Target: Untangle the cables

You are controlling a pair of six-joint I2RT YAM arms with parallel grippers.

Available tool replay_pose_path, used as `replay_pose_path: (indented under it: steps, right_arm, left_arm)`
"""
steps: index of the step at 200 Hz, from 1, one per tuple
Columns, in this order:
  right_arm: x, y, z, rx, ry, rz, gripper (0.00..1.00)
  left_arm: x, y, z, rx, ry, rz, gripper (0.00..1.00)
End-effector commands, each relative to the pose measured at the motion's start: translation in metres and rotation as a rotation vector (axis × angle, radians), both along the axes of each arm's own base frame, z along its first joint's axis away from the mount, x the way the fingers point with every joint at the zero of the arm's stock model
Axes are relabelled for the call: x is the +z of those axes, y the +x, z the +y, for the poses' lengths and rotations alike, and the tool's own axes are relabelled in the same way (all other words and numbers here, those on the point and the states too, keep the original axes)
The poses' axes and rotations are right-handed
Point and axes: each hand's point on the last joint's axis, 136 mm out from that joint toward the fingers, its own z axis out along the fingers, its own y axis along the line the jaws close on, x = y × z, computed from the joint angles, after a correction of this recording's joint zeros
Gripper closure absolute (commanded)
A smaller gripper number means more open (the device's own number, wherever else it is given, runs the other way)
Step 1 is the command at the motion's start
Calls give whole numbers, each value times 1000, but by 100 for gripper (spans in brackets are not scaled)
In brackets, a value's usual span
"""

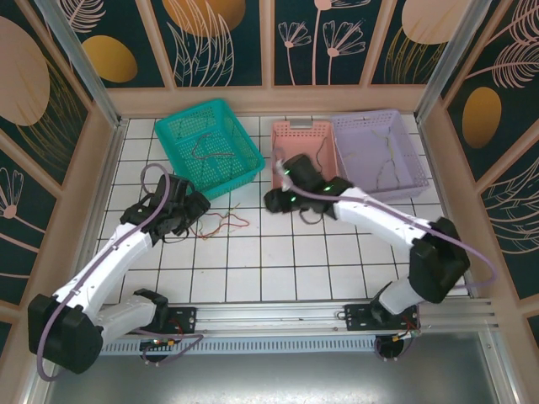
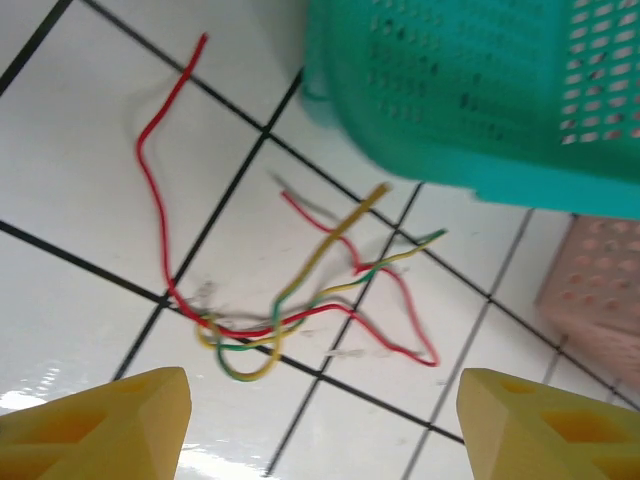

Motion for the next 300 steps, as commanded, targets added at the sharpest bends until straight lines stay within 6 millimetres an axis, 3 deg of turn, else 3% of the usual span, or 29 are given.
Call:
replay_pose_path:
  steps: [1,24,51,99,123,161,189,216,229,236,260,300]
  right_arm:
    - [-19,-15,38,80,-4,-12,55]
    - [-53,-14,53,127,-131,-35,55]
    - [-74,-1,66,174,-219,-111,54]
    - [-92,32,72,186,-338,-218,53]
    - [-95,36,80,211,-311,-200,53]
    - [-117,29,87,242,-300,-135,60]
    - [-126,28,83,236,-312,-119,75]
    - [-122,24,76,243,-310,-125,90]
    - [-113,21,72,246,-302,-136,100]
    - [-107,18,69,245,-295,-143,100]
    - [-78,5,57,245,-240,-141,100]
    - [-44,-19,14,194,-189,-98,100]
  left_arm:
    - [-11,1,-2,-82,29,-23,29]
    - [-28,3,-1,-112,66,-6,29]
    - [-32,9,3,-116,104,-30,32]
    - [-43,13,-3,-139,85,-42,33]
    - [-48,14,-4,-140,83,-41,35]
    - [-56,17,-2,-140,103,-37,41]
    - [-66,18,-4,-145,94,-36,52]
    - [-73,15,-2,-139,103,-30,77]
    - [-73,13,2,-129,117,-25,93]
    - [-71,12,6,-120,133,-26,100]
    - [-58,8,17,-90,171,-46,100]
    - [-49,-3,26,-47,177,-42,100]
